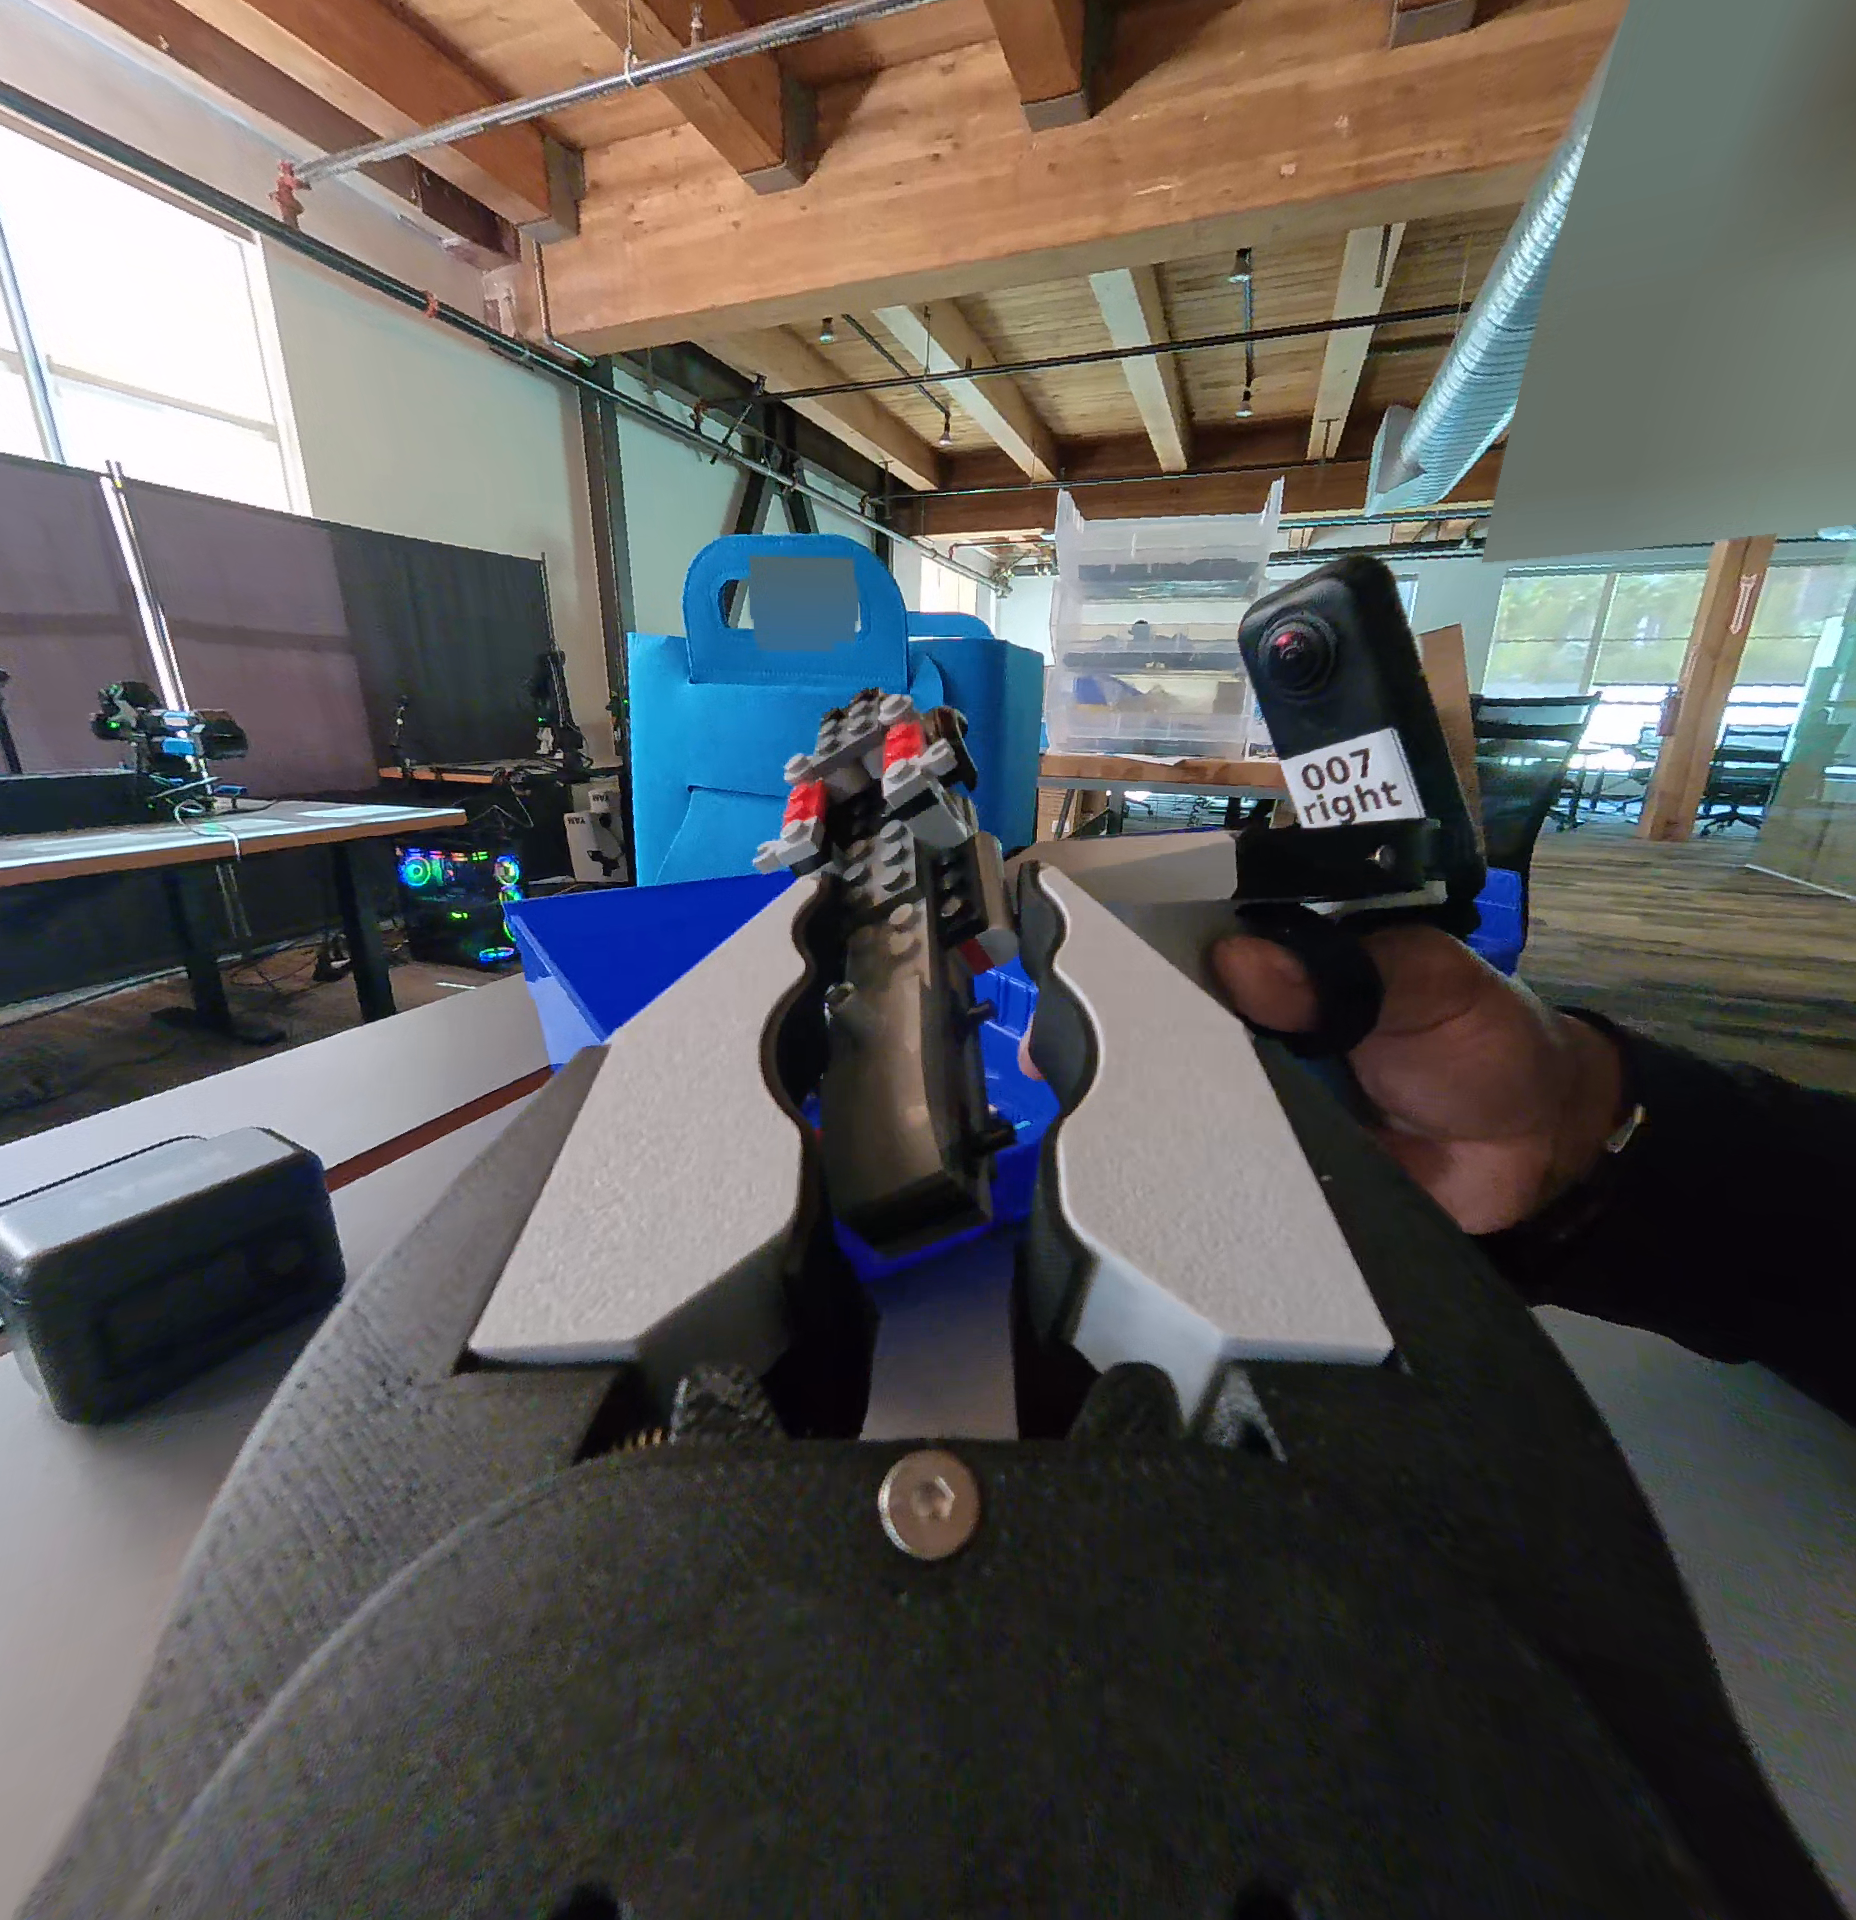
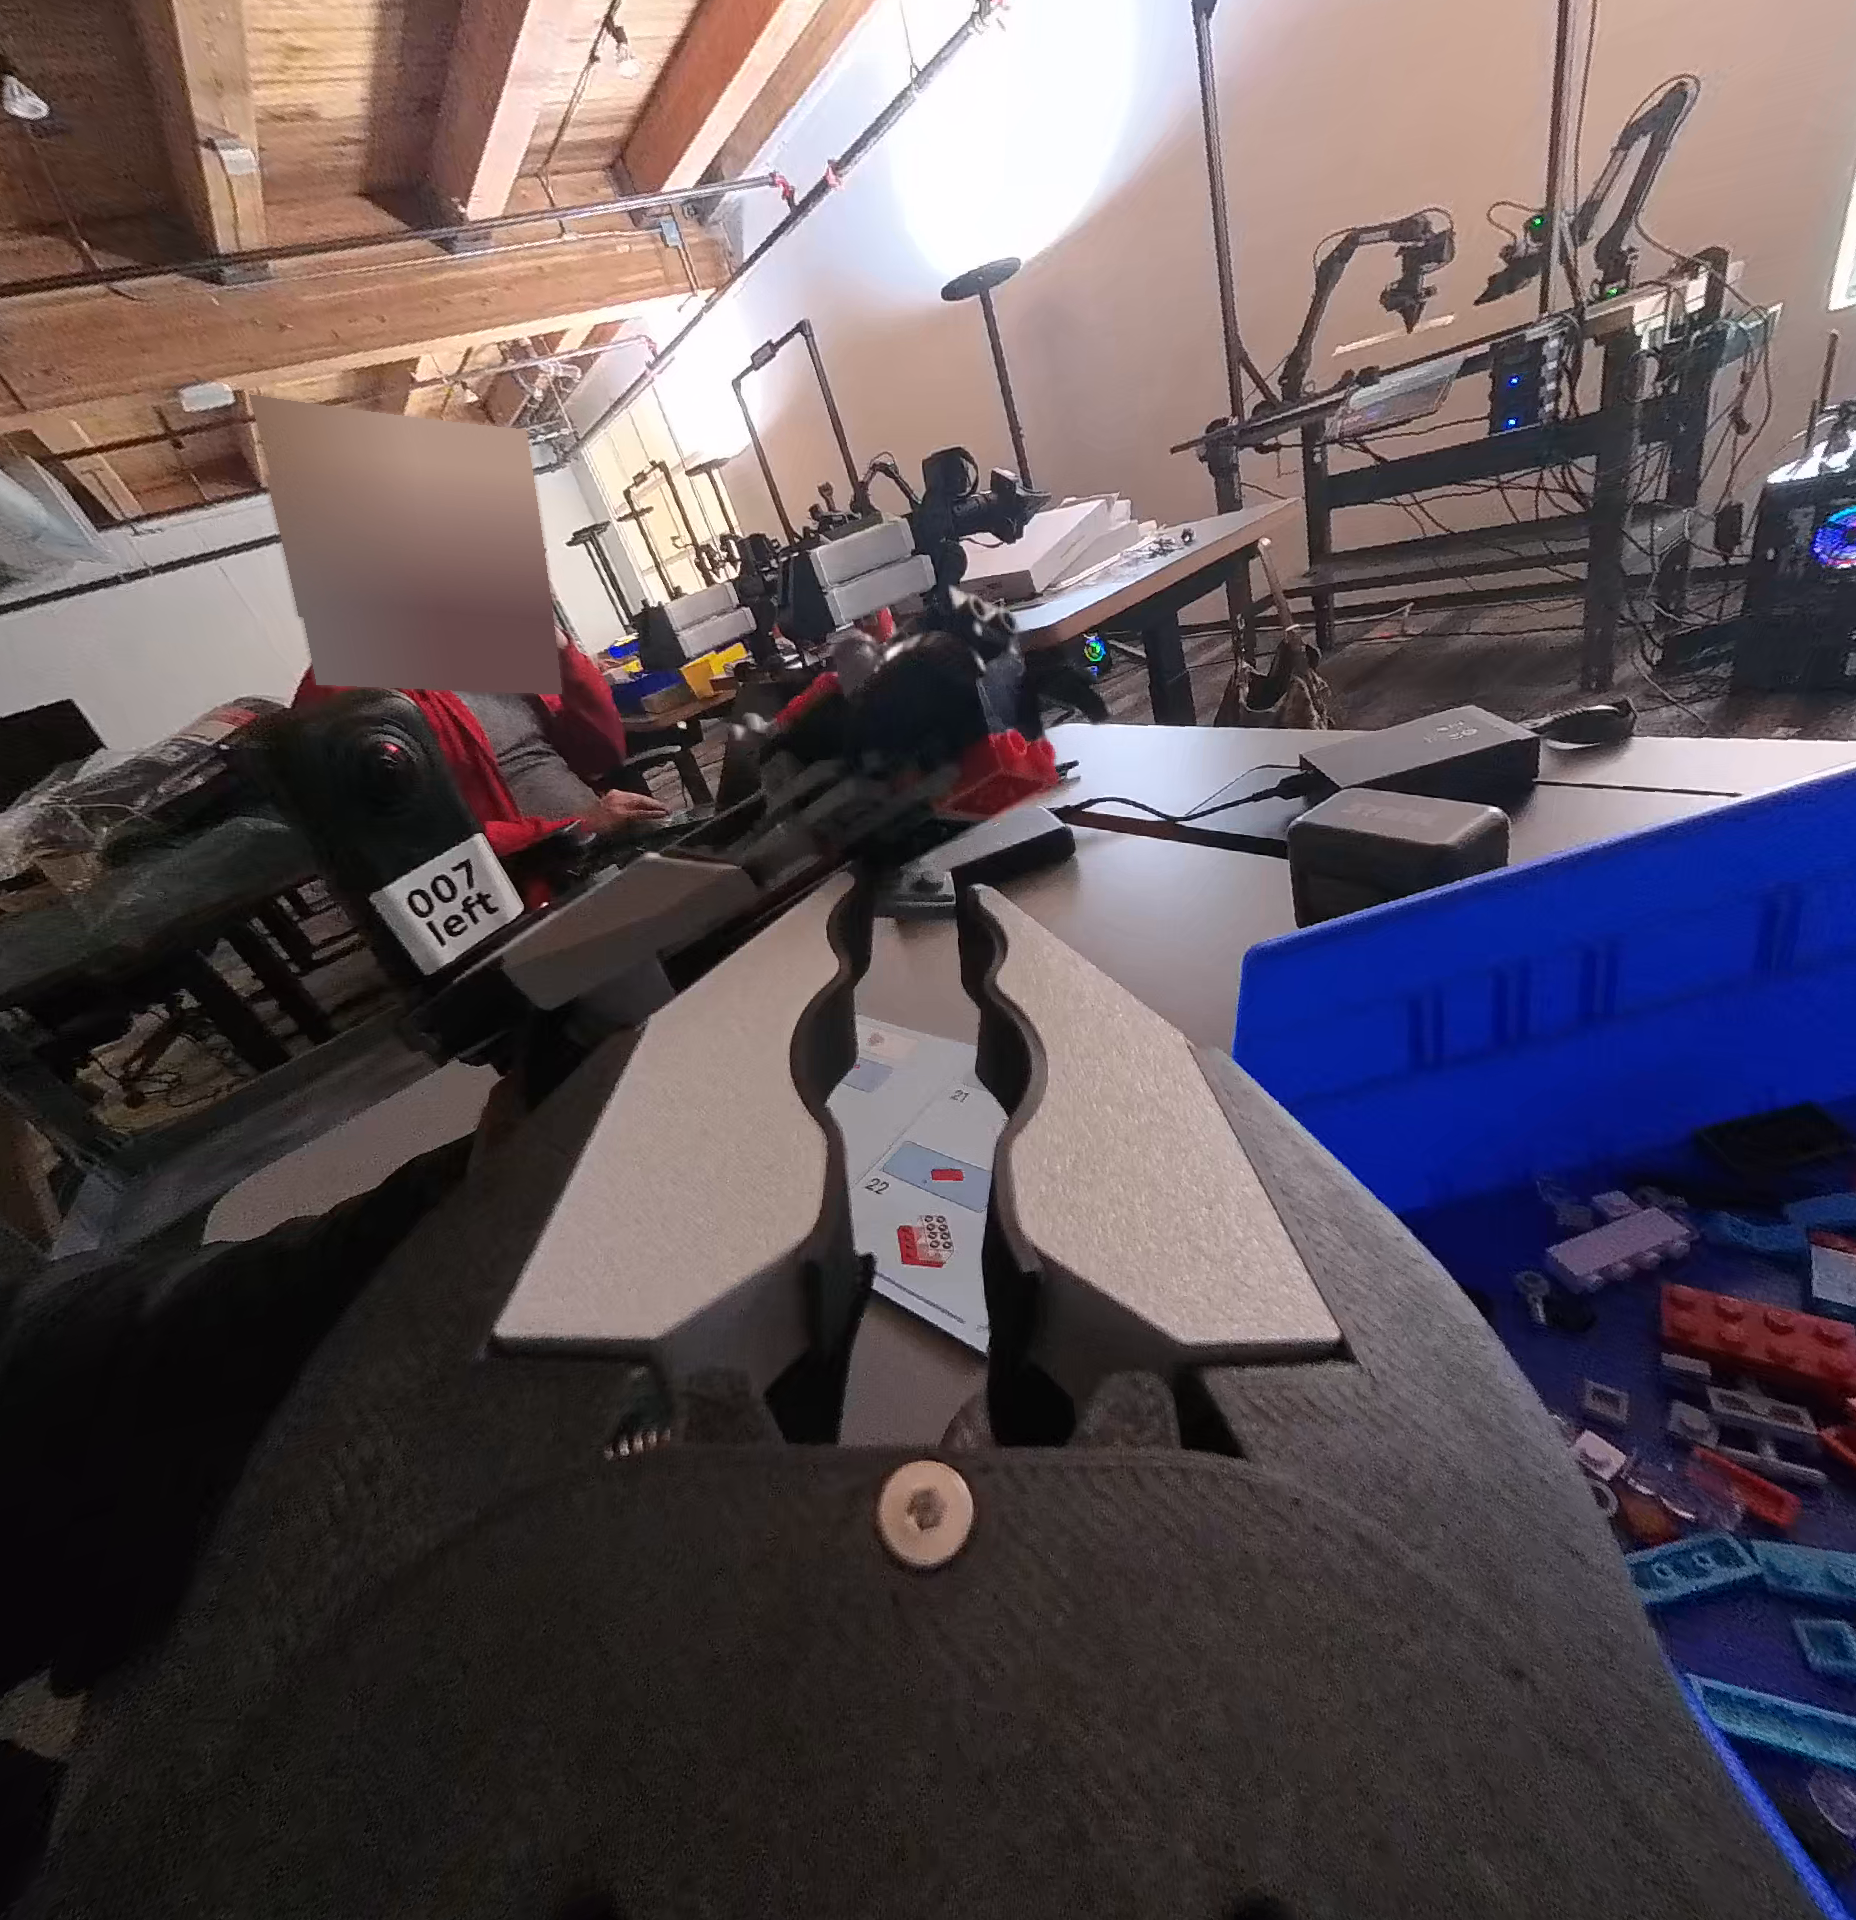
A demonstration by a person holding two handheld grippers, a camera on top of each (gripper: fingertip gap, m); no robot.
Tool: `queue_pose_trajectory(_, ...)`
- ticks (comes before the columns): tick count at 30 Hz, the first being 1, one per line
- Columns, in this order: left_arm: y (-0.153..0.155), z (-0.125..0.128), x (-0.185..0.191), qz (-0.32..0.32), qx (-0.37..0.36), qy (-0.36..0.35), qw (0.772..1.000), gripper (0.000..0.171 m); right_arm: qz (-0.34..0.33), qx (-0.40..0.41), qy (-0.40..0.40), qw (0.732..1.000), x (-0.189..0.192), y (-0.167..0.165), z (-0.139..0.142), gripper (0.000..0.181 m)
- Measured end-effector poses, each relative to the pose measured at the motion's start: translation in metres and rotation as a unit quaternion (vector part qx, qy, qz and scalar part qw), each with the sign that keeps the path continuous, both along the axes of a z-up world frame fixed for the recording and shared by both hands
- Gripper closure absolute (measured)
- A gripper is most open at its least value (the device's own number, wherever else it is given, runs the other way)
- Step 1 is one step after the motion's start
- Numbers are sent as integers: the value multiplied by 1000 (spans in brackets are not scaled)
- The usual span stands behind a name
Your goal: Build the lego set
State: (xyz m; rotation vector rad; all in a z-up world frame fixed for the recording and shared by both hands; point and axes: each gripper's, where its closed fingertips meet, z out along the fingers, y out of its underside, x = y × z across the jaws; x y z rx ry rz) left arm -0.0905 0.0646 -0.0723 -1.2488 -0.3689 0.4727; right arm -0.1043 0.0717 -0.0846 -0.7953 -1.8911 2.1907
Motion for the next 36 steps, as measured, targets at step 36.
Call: queue_pose_trajectory(36,34,-4,25,-9,-125,75,989,139,-37,30,88,995,1,-12,-26,164)
